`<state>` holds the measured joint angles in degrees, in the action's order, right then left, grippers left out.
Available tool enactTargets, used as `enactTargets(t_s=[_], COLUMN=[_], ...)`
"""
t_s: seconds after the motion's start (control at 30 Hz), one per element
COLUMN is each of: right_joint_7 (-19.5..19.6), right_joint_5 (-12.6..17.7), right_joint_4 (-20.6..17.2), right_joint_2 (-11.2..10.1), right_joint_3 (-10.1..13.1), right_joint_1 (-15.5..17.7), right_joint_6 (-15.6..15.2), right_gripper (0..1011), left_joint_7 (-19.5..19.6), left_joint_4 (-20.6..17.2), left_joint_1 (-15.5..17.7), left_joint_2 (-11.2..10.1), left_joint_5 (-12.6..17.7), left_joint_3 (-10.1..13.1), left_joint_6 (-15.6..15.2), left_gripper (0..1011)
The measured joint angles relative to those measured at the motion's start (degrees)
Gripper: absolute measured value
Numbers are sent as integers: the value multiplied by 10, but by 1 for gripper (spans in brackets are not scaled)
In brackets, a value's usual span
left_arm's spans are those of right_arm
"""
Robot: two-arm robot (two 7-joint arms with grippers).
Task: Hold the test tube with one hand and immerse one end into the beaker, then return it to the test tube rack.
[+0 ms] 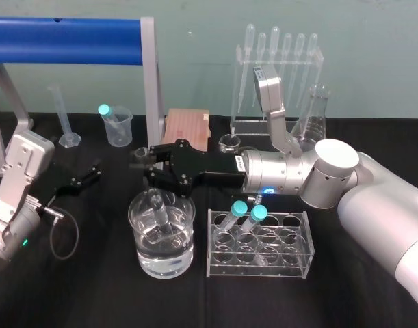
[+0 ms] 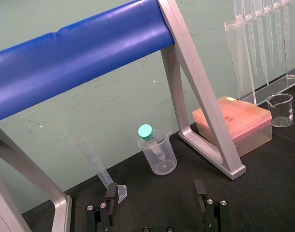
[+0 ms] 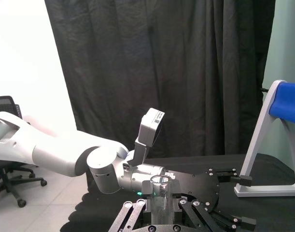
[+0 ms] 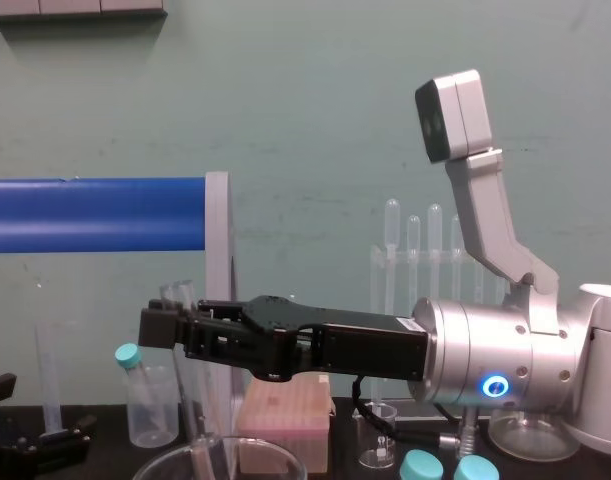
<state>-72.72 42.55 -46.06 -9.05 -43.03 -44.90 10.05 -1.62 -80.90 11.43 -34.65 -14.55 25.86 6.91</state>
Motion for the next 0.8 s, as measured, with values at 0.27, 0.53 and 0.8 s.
enactTargets(t_s=[0.27,0.53,0.8], right_joint_7=[0,0,0], right_joint_5=[0,0,0], right_joint_4=[0,0,0], right_joint_2=[0,0,0], right_joint_3=[0,0,0], right_joint_1=[0,0,0], right_joint_6=[0,0,0], right_gripper=[227,227,227], left_joint_7=[0,0,0], left_joint_4=[0,0,0], left_joint_1=[0,0,0], left_joint_2=[0,0,0], left_joint_5=[0,0,0], left_joint_3=[0,0,0], left_joint_6=[0,0,0], left_gripper=[1000,1000,1000])
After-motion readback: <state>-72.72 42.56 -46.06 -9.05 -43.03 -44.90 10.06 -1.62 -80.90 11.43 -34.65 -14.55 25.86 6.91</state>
